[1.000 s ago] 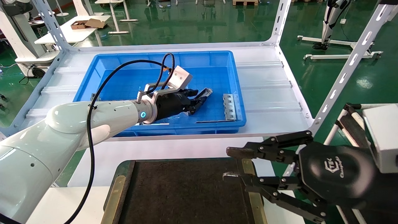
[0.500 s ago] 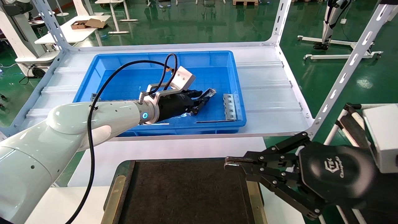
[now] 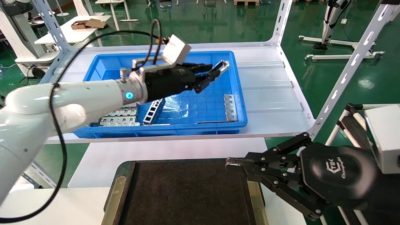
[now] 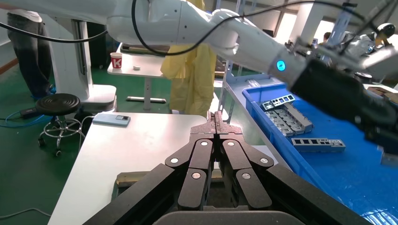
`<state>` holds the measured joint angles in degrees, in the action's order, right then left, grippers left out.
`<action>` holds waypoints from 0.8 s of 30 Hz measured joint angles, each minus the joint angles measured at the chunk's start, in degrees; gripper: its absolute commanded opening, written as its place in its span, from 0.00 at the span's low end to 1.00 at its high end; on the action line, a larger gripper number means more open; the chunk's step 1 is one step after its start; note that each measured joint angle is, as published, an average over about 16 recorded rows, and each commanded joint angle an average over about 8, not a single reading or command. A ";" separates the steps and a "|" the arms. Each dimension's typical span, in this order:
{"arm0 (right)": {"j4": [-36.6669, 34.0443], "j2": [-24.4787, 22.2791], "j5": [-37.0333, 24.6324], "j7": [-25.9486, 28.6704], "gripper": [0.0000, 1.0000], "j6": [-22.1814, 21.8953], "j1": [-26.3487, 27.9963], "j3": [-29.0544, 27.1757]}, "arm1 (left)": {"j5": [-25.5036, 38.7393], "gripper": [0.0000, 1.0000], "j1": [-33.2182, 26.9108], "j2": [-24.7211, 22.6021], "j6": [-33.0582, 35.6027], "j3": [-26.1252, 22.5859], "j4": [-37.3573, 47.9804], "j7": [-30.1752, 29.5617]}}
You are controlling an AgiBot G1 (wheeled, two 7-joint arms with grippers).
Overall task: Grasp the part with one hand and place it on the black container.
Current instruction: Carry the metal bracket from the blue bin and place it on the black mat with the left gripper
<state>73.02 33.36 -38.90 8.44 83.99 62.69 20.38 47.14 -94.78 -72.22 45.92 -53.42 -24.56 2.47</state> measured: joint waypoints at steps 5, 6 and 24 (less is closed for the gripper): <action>0.00 0.00 0.00 0.00 0.00 0.00 0.00 0.00 | -3.29 0.00 1.12 4.70 6.75 2.24 -3.72 1.99; 0.00 0.00 0.00 0.00 0.00 0.00 0.00 0.01 | -3.86 0.00 1.54 5.80 7.92 2.59 -4.84 2.14; 0.00 -0.01 0.01 -0.01 0.00 -0.01 0.01 0.02 | -9.72 0.00 18.09 29.97 9.74 4.24 -43.98 -5.04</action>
<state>73.02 33.36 -38.88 8.43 83.99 62.69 20.40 37.43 -76.69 -42.24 55.66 -49.19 -68.54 -2.57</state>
